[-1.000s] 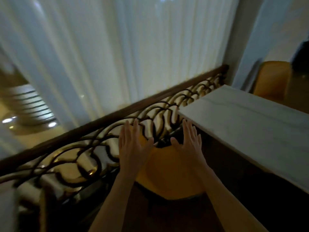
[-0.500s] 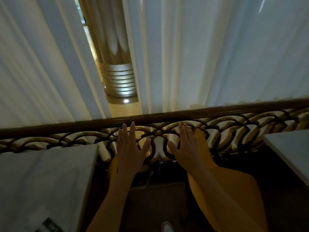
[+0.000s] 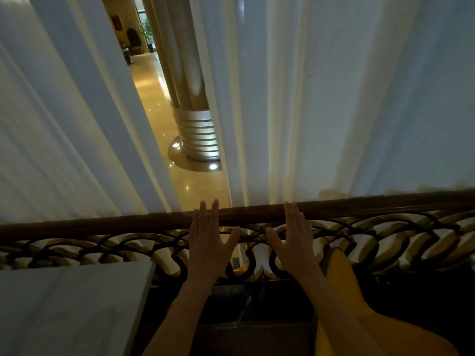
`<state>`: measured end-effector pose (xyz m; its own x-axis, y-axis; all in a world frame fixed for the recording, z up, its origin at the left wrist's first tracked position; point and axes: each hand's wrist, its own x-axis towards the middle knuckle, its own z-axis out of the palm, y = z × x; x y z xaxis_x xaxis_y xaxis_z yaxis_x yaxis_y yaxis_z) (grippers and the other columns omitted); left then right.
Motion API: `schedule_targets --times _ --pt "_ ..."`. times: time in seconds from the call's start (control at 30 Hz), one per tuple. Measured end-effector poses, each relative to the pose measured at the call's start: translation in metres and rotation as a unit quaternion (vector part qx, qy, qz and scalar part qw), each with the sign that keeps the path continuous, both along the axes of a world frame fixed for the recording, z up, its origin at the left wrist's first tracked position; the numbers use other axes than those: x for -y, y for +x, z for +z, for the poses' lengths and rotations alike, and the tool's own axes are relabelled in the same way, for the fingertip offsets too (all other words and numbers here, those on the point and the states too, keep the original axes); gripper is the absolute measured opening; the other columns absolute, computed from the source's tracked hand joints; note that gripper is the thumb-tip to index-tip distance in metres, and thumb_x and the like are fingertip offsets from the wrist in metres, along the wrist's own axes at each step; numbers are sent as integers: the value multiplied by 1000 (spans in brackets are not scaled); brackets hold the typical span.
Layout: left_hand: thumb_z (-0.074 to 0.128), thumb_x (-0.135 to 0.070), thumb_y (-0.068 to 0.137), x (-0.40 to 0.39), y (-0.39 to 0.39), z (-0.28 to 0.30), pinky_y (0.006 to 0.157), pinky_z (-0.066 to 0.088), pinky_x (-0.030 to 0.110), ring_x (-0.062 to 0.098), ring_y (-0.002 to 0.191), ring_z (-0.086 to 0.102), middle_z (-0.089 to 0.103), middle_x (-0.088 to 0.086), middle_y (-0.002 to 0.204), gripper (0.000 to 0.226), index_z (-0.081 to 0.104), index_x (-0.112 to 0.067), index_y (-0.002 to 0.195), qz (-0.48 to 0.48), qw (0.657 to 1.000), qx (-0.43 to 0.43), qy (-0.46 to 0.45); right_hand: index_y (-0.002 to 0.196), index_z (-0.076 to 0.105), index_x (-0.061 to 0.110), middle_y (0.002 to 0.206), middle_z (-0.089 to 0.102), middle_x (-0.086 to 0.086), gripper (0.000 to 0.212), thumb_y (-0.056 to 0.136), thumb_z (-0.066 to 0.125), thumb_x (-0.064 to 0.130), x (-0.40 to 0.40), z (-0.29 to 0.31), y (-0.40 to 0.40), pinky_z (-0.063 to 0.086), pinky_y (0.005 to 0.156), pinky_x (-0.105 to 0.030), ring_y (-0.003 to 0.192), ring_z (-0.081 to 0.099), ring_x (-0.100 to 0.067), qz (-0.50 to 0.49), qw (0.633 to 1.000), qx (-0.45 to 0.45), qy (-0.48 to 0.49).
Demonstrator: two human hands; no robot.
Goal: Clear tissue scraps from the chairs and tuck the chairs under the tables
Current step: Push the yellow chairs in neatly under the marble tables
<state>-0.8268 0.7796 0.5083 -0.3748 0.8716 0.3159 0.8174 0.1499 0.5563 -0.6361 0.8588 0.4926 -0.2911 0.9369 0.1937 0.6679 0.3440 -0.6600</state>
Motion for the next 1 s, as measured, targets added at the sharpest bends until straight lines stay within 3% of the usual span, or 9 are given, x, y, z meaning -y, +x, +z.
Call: schedule_targets --times 0.1,0.27,0.4,0.57,0.8,1.0 --pt "26 -77 87 -36 -3 0 123 2 42 17 153 -13 -12 -5 167 86 -3 -38 157 -13 1000 -18 -4 158 1 25 166 -4 1 81 95 38 61 -36 -1 0 3 121 -52 153 -3 -29 -12 1000 -19 -17" --pt "24 -78 84 -95 11 2 121 2 42 17 151 -17 -14 -5 166 85 -7 -42 155 -47 998 -33 -37 157 -1 26 166 -6 1 84 89 28 65 -76 -8 19 2 120 -51 153 -4 -27 -55 998 -24 -27" --pt "24 -79 85 -142 45 5 123 7 45 20 153 -12 -10 -3 167 87 -2 -39 157 -115 992 -36 -44 157 -1 26 166 -4 0 85 89 29 68 -95 -12 56 4 121 -51 153 -1 -27 -133 990 -28 -45" --pt "19 -82 82 -195 115 2 122 4 45 21 153 -12 -11 -2 167 90 -4 -38 158 -235 969 -40 -57 157 -2 29 166 -5 4 79 97 40 58 -90 -17 126 0 121 -49 153 -5 -22 -259 963 -51 -48" --pt "25 -82 84 -243 246 -17 122 6 46 21 154 -7 -6 0 168 89 -3 -38 157 -453 889 -24 -59 156 -6 30 166 -10 4 82 92 27 70 -47 -19 220 -6 120 -45 152 -9 -22 -461 884 -39 -70" --pt "28 -77 89 -251 329 -24 123 4 45 23 154 -7 -5 2 168 86 -2 -34 158 -607 792 -23 -53 156 -5 28 166 -8 4 76 100 40 53 9 -12 244 -6 120 -44 152 -9 -21 -626 776 -40 -59"
